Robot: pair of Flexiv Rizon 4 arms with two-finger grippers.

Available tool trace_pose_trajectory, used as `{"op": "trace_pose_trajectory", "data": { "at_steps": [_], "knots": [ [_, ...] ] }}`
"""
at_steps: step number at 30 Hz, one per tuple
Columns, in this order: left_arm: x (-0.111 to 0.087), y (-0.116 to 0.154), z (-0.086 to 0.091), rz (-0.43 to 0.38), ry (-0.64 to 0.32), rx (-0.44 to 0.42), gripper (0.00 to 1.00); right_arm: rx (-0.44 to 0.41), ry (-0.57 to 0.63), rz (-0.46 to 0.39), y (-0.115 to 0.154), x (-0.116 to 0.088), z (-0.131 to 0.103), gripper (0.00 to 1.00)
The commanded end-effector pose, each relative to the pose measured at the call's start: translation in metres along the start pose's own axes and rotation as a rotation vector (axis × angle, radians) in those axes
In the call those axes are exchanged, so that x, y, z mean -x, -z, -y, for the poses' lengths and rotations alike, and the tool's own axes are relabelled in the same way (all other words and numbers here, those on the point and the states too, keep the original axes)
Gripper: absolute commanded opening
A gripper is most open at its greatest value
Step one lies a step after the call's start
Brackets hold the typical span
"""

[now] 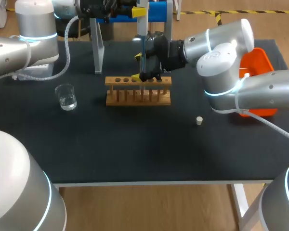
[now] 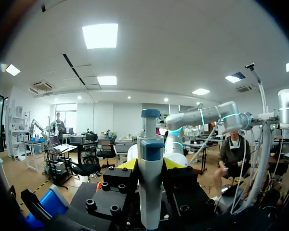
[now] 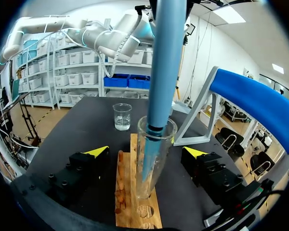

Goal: Invert the test tube, pick up the pipette, mount the tip to pipette, aspirate from beaker and dispense into the tube, eject the tip, return the pipette, and cap with the stopper.

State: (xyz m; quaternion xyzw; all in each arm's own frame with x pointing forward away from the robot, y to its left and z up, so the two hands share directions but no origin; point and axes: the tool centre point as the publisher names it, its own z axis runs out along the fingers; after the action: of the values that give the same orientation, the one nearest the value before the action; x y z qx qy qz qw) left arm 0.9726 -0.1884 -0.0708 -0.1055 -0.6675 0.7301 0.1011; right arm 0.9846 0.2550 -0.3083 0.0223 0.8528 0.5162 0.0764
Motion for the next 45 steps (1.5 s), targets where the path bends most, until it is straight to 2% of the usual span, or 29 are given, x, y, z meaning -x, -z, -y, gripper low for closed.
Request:
{"op": "trace_pose_trajectory", "data": {
  "at_steps": [1,17,45],
  "knots": [
    [0.002,0.001,0.0,-0.005,0.0,0.001,0.0,-0.004,0.0,0.001,-0.001,0.0,-0.001,1.0],
    [0.001,0.001,0.004,-0.003,-0.002,0.008,0.0,-0.004,0.0,0.001,-0.001,0.0,-0.001,1.0],
    [-0.005,-0.012,0.027,-0.009,-0.034,0.064,0.0,-0.004,0.0,0.001,-0.001,0.0,-0.001,1.0]
  ]
}}
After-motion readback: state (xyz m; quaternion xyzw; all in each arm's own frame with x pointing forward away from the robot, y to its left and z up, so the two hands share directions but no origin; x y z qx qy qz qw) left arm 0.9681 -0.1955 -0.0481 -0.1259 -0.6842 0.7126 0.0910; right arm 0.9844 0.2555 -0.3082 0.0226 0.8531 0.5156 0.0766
